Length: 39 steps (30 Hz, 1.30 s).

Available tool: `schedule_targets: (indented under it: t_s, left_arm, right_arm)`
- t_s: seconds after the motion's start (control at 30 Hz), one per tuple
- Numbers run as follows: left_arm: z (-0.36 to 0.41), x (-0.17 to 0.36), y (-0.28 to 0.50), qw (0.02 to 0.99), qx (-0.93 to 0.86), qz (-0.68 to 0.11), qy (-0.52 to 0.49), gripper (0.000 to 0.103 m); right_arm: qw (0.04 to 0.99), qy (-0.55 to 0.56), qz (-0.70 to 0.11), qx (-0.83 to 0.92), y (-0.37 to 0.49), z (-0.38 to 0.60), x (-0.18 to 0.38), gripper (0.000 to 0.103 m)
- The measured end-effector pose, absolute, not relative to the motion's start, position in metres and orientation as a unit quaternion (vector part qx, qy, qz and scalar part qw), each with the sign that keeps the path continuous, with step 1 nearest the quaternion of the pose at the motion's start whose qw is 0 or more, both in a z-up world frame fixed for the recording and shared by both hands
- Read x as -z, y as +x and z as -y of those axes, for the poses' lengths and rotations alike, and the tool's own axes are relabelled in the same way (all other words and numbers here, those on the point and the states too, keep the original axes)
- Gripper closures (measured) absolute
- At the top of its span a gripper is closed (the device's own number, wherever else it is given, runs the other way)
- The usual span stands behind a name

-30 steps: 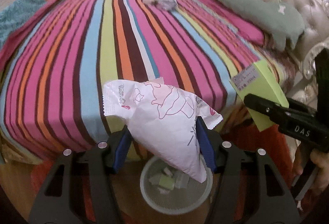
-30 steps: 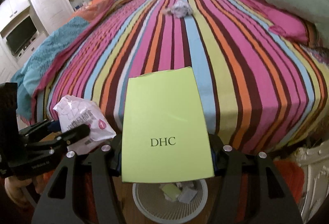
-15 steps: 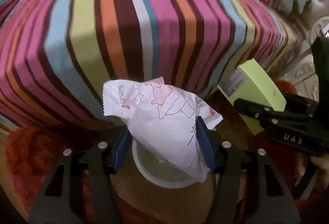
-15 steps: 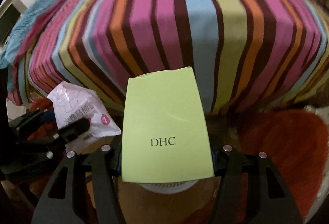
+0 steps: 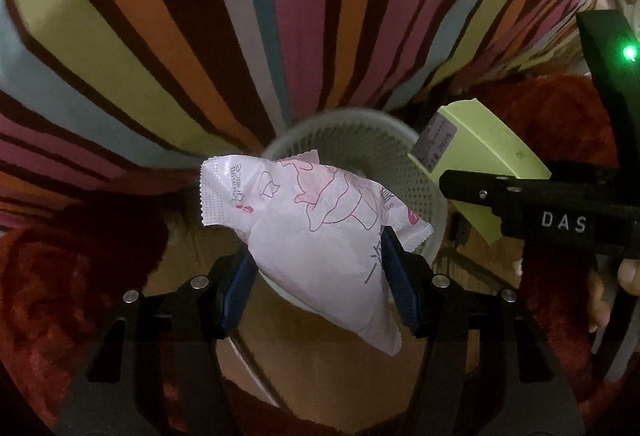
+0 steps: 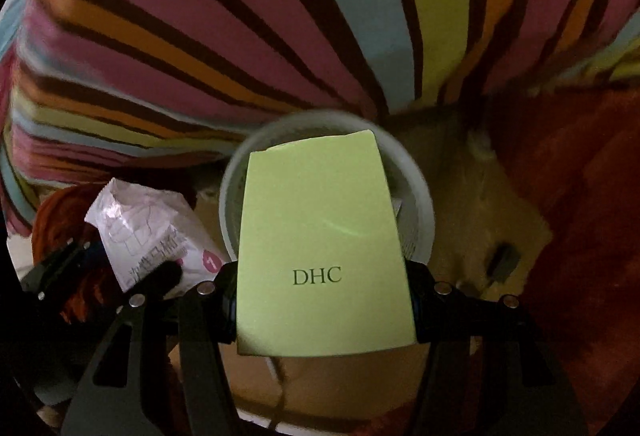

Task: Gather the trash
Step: 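Open the left tool over the wastebasket while the right tool opens too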

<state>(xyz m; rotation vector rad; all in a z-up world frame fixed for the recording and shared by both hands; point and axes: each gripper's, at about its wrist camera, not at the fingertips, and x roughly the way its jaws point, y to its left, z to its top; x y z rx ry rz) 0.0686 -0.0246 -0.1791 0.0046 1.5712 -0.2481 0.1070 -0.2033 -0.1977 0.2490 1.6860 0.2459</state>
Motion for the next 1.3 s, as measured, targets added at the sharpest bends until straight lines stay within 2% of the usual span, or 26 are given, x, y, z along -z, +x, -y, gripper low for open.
schedule_targets:
  t_s: [0.4,0.5,0.57,0.6,0.63,1.3]
  left_arm:
    - [0.038,0.241,0.075,0.622,0.103,-0.776,-0.005,0.043]
    - [0.041,0.248,0.075,0.604,0.101,-0.791,-0.010,0.039]
    - [0.040,0.254,0.075,0.594,0.087,-0.799,-0.008,0.030]
    - [0.038,0.256,0.074,0.590,0.081,-0.803,-0.008,0.026]
    - [0.037,0.258,0.074,0.588,0.079,-0.805,-0.011,0.023]
    - [0.028,0.245,0.070,0.611,0.071,-0.788,-0.029,0.023]
  right_arm:
    - [0.577,0.135,-0.802,-0.073,0.096,0.200,0.252,0.046]
    - [0.567,0.138,-0.809,-0.070,0.096,0.199,0.259,0.045]
    - [0.558,0.140,-0.815,-0.068,0.094,0.200,0.263,0.031]
    - [0.557,0.141,-0.816,-0.067,0.095,0.200,0.264,0.018]
    - [0.557,0.142,-0.816,-0.065,0.095,0.201,0.264,0.015]
    - [0.577,0.165,-0.798,-0.047,0.094,0.211,0.257,0.014]
